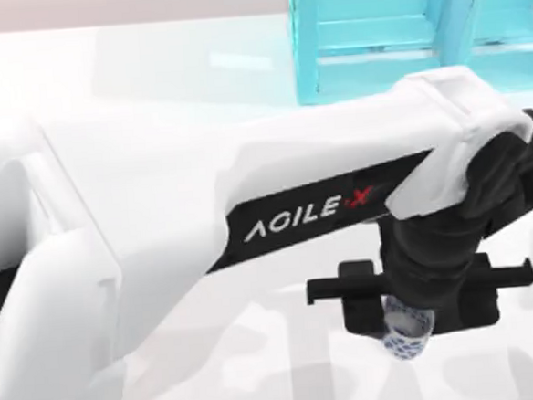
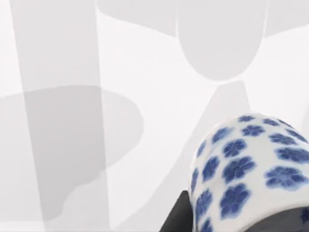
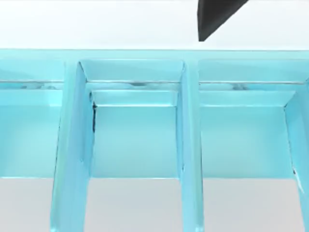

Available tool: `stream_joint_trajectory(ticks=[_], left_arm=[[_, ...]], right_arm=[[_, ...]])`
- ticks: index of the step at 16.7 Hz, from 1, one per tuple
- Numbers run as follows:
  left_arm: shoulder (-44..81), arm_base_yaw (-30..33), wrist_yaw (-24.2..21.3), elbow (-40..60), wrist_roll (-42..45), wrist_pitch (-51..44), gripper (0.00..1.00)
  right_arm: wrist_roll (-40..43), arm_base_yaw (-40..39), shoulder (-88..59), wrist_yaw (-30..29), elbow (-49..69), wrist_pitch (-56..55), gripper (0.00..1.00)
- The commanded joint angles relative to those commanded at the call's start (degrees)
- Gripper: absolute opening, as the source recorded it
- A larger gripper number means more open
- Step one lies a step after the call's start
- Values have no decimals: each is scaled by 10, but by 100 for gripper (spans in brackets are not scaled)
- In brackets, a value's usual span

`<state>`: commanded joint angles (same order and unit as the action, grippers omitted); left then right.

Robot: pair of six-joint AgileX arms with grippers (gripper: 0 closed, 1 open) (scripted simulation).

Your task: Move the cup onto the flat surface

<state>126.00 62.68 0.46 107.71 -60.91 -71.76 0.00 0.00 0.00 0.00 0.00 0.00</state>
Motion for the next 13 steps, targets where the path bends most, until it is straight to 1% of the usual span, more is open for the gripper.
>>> stream_joint_trajectory(ticks=[2, 6, 13], left_arm=[[0, -1, 0, -22, 0, 22, 0], [0, -1, 0, -24, 0, 24, 0], [0, -1, 0, -24, 0, 24, 53]], right_arm=[[0, 0, 0, 0, 0, 0, 100], [0, 0, 0, 0, 0, 0, 100], [0, 0, 0, 0, 0, 0, 100]])
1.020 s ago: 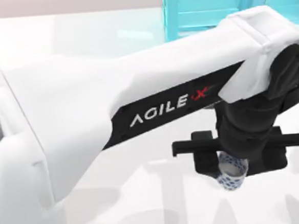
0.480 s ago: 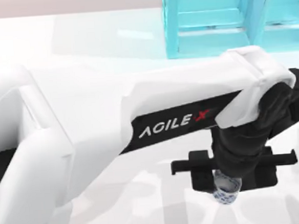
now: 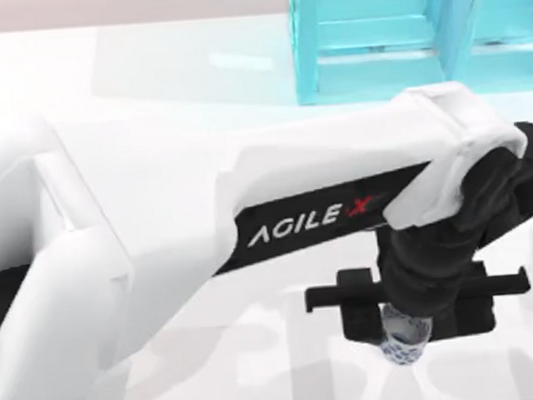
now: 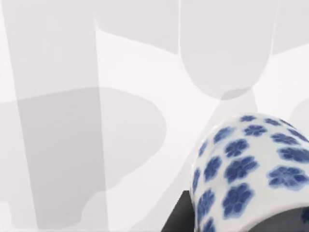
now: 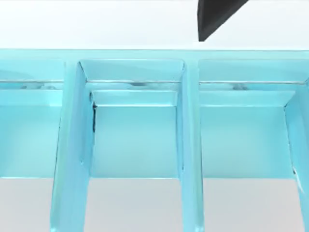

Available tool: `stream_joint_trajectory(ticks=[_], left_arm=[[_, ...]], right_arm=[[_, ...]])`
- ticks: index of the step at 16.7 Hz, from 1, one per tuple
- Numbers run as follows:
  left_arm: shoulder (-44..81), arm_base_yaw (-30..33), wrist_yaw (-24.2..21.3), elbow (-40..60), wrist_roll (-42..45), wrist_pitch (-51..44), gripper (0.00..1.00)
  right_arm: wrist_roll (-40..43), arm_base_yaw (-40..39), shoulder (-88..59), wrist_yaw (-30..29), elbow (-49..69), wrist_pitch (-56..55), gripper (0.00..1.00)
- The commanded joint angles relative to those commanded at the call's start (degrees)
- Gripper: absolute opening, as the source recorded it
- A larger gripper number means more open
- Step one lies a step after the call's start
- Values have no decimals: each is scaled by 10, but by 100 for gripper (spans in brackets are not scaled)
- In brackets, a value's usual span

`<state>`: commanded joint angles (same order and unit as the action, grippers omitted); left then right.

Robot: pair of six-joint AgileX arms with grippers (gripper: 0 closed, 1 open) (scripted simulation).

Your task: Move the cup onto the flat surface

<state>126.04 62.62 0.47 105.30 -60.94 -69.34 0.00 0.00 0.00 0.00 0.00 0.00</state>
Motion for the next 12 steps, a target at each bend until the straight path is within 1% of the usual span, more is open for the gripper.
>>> stream_joint_trajectory(ticks=[6, 7, 12], left_arm=[[0, 0, 0, 0, 0, 0, 98], [0, 0, 0, 0, 0, 0, 100], [0, 0, 0, 0, 0, 0, 100]], right_arm=[[0, 0, 0, 0, 0, 0, 100], [0, 0, 0, 0, 0, 0, 100], [0, 0, 0, 0, 0, 0, 100]])
